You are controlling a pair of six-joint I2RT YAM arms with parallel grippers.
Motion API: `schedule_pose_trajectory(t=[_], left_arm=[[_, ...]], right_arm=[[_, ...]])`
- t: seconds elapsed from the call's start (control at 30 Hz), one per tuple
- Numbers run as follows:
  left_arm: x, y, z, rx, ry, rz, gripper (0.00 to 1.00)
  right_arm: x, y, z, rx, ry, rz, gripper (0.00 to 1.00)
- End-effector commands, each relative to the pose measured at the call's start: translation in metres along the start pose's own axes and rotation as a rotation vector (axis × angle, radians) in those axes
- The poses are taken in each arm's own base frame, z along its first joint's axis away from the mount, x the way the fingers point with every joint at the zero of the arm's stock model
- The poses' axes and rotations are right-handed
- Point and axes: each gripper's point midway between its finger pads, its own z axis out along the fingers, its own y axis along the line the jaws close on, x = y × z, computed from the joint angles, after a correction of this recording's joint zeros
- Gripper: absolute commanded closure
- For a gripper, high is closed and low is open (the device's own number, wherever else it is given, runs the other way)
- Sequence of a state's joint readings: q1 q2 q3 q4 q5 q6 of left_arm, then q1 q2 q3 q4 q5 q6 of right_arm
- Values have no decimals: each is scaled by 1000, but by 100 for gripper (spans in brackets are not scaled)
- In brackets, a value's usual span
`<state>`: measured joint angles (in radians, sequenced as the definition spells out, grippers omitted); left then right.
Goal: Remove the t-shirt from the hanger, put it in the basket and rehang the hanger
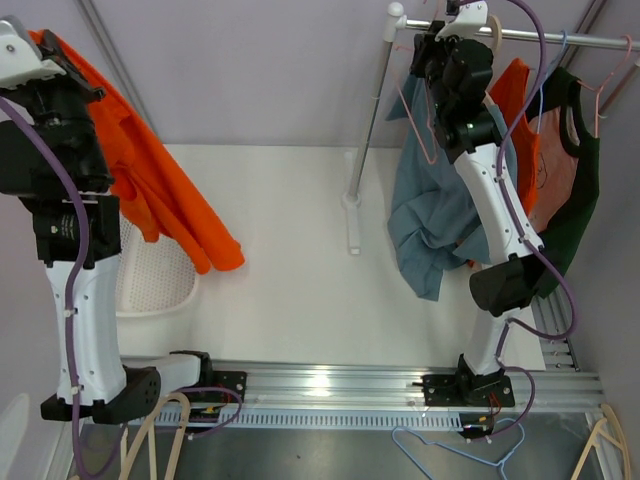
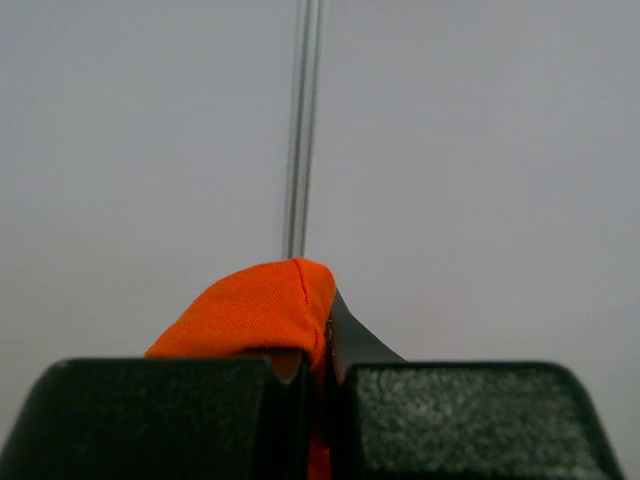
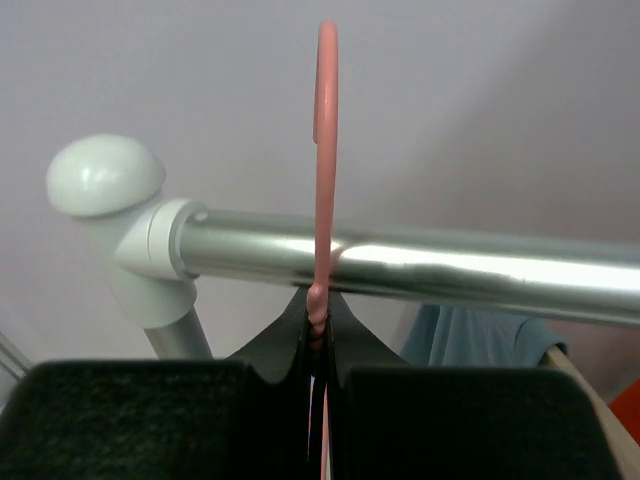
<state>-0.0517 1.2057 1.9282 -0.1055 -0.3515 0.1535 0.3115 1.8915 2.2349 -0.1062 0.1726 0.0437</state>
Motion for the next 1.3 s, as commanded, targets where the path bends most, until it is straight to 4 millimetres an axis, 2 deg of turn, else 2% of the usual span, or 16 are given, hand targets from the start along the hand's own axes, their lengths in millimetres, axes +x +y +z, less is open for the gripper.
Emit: schedule_pose_trajectory(t=[0.0, 0.07, 0.1, 0.27, 0.43, 0.5, 0.53, 0.57, 0.6, 0.63, 0.67, 0.83, 0.93, 1.1, 1.17, 1.27], left_arm=[[0, 21, 8, -104, -40, -15, 99], [18, 37, 14, -162, -18, 9, 99], [33, 41, 17, -178, 11, 18, 99], [89, 87, 19, -335, 161, -14, 99], [76, 109, 7, -430, 128, 29, 99], [84, 112, 0, -452, 157, 35, 99], [92, 114, -6, -460, 182, 32, 99], [115, 114, -17, -468, 232, 5, 99], [131, 111, -24, -467, 275, -34, 99], [141, 110, -29, -456, 306, -26, 99], [172, 109, -42, -466, 377, -46, 99], [257, 108, -99, -487, 588, -83, 94], [293, 87, -123, -396, 731, -114, 93], [336, 66, -150, -319, 987, -124, 98], [351, 63, -162, -292, 1069, -100, 93], [367, 55, -175, -233, 1167, -88, 87]], right_arm=[[4, 5, -5, -39, 7, 39, 100], [15, 7, -9, -47, 28, 49, 100], [32, 9, -11, -44, 62, 44, 100], [51, 4, -19, -33, 104, 37, 100], [67, 2, -21, -21, 148, 33, 100], [75, 0, -22, -11, 172, 34, 100], [80, -2, -23, -4, 181, 35, 96], [87, -3, -24, 1, 197, 35, 90], [88, -5, -25, 13, 199, 41, 76], [91, -5, -26, 13, 204, 42, 70], [94, -6, -28, 13, 208, 43, 66], [83, -6, -32, 15, 190, 45, 51], [62, -7, -35, 19, 159, 36, 48], [15, -10, -49, 27, 106, 23, 43], [-7, -12, -59, 33, 69, 26, 38], [-24, -20, -74, 66, 60, 24, 33]])
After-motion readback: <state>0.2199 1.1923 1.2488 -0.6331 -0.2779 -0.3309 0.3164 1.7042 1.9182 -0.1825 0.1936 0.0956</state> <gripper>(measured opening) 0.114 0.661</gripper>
